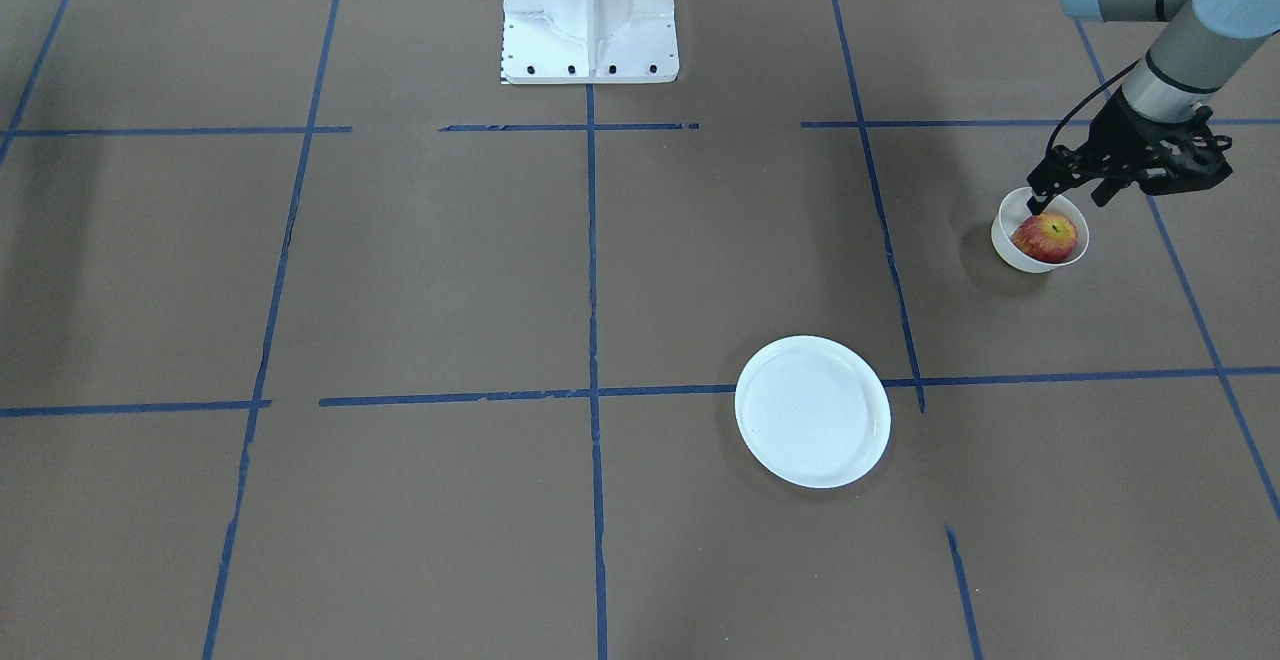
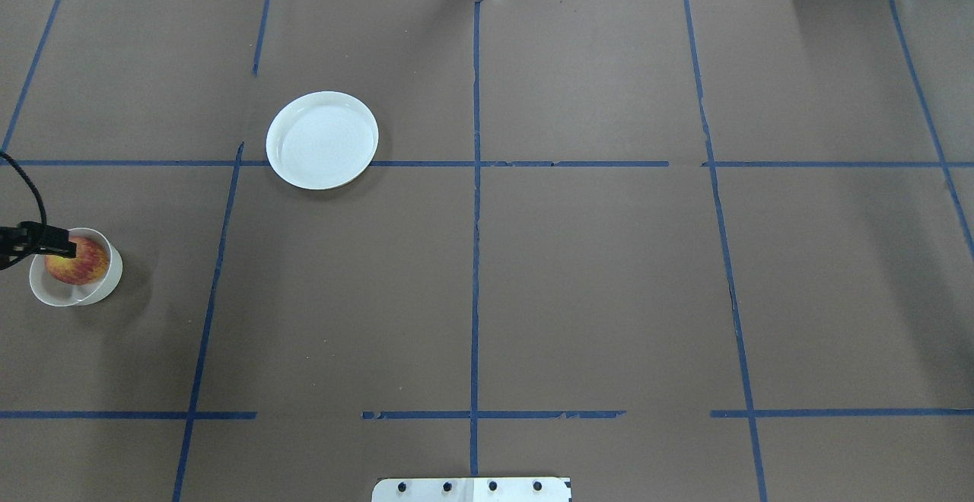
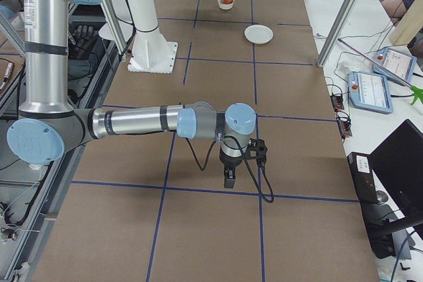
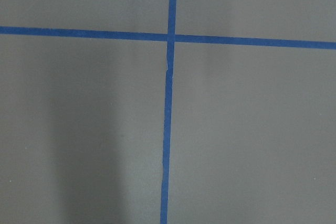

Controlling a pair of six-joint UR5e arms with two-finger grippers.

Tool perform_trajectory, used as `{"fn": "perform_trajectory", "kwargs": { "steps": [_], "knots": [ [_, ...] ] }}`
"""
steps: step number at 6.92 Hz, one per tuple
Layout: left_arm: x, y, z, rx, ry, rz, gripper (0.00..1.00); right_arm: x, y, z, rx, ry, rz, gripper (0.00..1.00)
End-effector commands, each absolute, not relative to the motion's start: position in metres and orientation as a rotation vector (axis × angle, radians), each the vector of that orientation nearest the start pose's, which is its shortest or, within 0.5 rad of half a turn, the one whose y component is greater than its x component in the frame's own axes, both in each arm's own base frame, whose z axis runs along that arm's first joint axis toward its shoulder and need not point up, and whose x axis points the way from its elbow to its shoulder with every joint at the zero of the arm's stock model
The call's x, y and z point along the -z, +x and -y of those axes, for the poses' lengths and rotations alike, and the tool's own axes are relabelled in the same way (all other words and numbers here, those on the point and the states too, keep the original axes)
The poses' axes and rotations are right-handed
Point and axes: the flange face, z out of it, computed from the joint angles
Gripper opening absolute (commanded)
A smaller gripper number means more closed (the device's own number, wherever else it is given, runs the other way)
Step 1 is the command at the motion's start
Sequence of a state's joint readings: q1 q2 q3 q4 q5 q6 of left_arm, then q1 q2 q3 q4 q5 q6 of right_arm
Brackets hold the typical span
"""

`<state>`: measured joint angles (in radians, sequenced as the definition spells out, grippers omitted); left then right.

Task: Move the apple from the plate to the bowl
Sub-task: 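Lower the apple into the white bowl and open the left gripper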

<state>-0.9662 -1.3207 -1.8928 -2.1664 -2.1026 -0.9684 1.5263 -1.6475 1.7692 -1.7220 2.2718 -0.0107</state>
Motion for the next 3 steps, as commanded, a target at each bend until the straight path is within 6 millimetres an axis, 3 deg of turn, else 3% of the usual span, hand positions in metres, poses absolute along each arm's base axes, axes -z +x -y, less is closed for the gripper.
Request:
{"fn": "perform_trajectory", "kwargs": {
  "steps": [1, 2, 3],
  "knots": [
    [-0.578, 0.061, 0.376, 0.067, 0.208, -0.8, 1.0, -0.618, 0.049, 0.457, 0.042, -0.041, 0.7, 1.0],
    [-0.612, -0.007, 0.371, 0.037, 0.266, -0.778, 1.0, -0.618, 0.049, 0.457, 0.044, -0.041, 0.7, 1.0],
    [-0.639, -0.058, 0.368, 0.003, 0.291, -0.722, 1.0, -0.618, 0.049, 0.457, 0.042, -0.041, 0.7, 1.0]
  ]
}}
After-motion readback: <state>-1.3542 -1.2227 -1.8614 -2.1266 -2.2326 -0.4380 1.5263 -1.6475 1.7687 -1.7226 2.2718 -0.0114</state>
